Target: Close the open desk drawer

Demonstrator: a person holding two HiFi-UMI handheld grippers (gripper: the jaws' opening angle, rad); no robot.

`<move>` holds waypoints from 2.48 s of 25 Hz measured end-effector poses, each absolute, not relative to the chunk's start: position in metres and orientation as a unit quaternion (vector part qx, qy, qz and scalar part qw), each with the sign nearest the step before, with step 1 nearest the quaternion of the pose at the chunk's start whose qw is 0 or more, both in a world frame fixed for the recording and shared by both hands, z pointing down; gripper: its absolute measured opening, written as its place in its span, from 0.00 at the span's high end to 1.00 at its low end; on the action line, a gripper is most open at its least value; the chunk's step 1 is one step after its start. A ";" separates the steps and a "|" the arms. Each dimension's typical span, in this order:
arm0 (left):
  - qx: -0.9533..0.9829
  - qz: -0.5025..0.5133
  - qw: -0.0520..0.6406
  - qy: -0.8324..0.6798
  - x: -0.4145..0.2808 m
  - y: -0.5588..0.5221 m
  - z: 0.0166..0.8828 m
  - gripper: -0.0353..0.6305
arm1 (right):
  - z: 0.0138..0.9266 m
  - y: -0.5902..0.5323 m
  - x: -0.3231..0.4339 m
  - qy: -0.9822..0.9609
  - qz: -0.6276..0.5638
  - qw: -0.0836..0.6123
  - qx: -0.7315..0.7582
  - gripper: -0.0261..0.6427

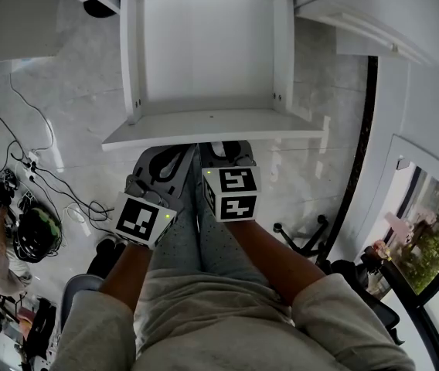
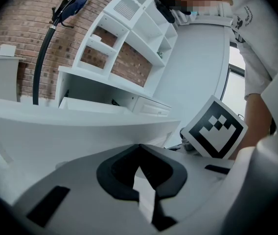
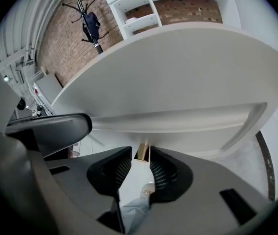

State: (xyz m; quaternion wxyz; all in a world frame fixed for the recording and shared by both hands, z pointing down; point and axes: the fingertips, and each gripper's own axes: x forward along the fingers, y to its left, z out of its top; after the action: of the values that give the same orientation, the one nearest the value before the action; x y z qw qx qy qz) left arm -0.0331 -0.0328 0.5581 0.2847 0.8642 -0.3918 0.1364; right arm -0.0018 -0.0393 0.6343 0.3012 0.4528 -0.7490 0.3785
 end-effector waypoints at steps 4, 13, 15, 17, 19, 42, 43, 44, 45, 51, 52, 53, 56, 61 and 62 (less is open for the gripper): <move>0.860 0.138 0.290 -0.396 -0.035 -0.032 0.559 0.92 | 0.634 -0.041 0.000 -0.745 0.387 0.299 0.453 0.80; 0.853 0.138 0.286 -0.414 -0.044 -0.046 0.557 0.92 | 0.632 -0.054 -0.002 -0.745 0.382 0.298 0.458 0.81; 0.855 0.136 0.282 -0.414 -0.044 -0.052 0.557 0.92 | 0.632 -0.060 -0.003 -0.746 0.379 0.296 0.460 0.81; 0.855 0.133 0.282 -0.414 -0.046 -0.059 0.558 0.92 | 0.632 -0.067 -0.004 -0.747 0.376 0.295 0.463 0.81; 0.855 0.133 0.281 -0.415 -0.048 -0.065 0.558 0.92 | 0.632 -0.074 -0.006 -0.747 0.375 0.293 0.465 0.81; 0.845 0.132 0.284 -0.434 -0.054 -0.126 0.554 0.92 | 0.627 -0.133 -0.011 -0.755 0.361 0.285 0.467 0.81; 0.844 0.132 0.284 -0.435 -0.055 -0.129 0.553 0.92 | 0.627 -0.136 -0.012 -0.756 0.360 0.285 0.466 0.81; 0.844 0.132 0.284 -0.436 -0.056 -0.132 0.553 0.92 | 0.626 -0.139 -0.013 -0.756 0.360 0.285 0.466 0.81; 0.843 0.131 0.284 -0.437 -0.056 -0.135 0.553 0.92 | 0.627 -0.142 -0.014 -0.757 0.359 0.285 0.466 0.81; 0.842 0.126 0.283 -0.442 -0.060 -0.153 0.555 0.92 | 0.628 -0.160 -0.017 -0.759 0.358 0.282 0.466 0.81; 0.841 0.125 0.283 -0.444 -0.060 -0.156 0.555 0.92 | 0.628 -0.163 -0.017 -0.759 0.358 0.280 0.466 0.81; 0.840 0.125 0.284 -0.445 -0.060 -0.160 0.555 0.92 | 0.628 -0.166 -0.017 -0.760 0.357 0.280 0.466 0.81; 0.838 0.125 0.284 -0.448 -0.061 -0.169 0.555 0.92 | 0.627 -0.176 -0.019 -0.760 0.357 0.278 0.465 0.81; 0.836 0.131 0.284 -0.451 -0.064 -0.185 0.554 0.92 | 0.626 -0.191 -0.021 -0.762 0.356 0.277 0.464 0.81; 0.835 0.131 0.285 -0.452 -0.064 -0.189 0.554 0.92 | 0.626 -0.196 -0.021 -0.763 0.355 0.277 0.464 0.81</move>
State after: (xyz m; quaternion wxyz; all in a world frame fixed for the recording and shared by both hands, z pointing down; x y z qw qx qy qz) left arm -0.0643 -0.1892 0.5537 0.2846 0.8351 -0.4522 0.1312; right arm -0.0212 -0.1955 0.6257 0.2767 0.4638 -0.7630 0.3554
